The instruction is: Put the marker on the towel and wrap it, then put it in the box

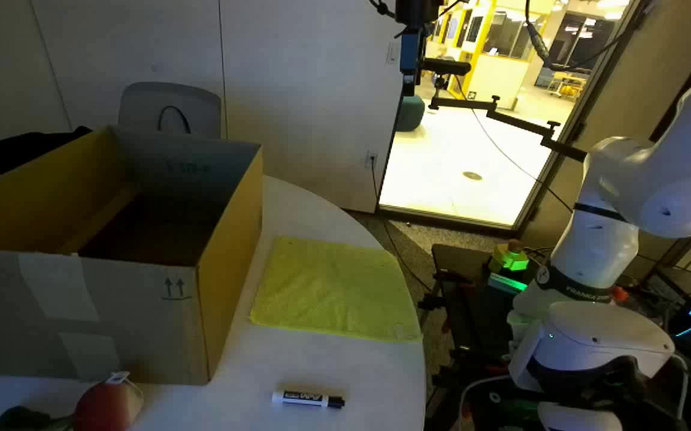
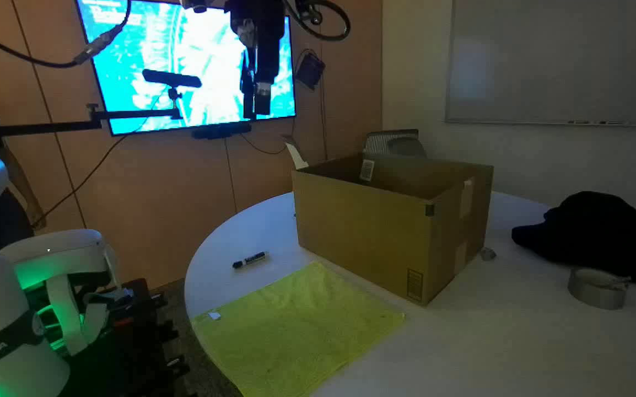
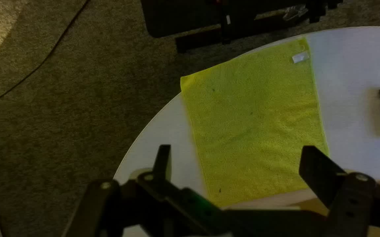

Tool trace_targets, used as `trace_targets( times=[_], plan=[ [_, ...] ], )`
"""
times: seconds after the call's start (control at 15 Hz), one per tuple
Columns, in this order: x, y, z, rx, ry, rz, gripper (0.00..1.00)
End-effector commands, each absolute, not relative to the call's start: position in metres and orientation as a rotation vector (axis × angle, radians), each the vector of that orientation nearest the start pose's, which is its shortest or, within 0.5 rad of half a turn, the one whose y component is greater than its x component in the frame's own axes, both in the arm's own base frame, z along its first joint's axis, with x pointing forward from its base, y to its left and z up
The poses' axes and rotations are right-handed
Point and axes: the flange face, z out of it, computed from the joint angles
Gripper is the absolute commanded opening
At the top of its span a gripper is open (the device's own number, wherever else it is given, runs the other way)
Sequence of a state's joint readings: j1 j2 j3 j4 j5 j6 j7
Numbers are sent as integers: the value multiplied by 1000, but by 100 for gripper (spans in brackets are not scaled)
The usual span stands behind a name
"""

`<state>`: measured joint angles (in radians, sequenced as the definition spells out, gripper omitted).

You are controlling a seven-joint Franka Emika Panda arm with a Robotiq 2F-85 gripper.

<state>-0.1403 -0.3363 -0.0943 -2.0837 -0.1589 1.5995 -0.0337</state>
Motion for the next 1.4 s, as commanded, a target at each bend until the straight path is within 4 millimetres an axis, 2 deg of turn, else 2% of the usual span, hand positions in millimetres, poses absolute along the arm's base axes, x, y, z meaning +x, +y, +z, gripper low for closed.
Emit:
trace_targets(
  times=[0.0, 0.27, 0.4, 0.53, 0.73, 1.0, 1.2, 1.27, 1.33],
  plan=[
    [422, -123, 556, -3225, 286, 262, 100],
    [422, -123, 561, -3227, 290, 245, 100],
    [426, -117, 556, -3238, 273, 250, 100],
    [439, -106, 546, -3246, 208, 239, 100],
    [462, -79, 527, -3268, 94, 220, 100],
    [492, -26, 493, -3283, -45, 248, 100],
    [501, 10, 469, -3289, -147, 276, 100],
    [499, 23, 453, -3286, -218, 295, 100],
    [500, 29, 448, -3279, -255, 313, 100]
  ],
)
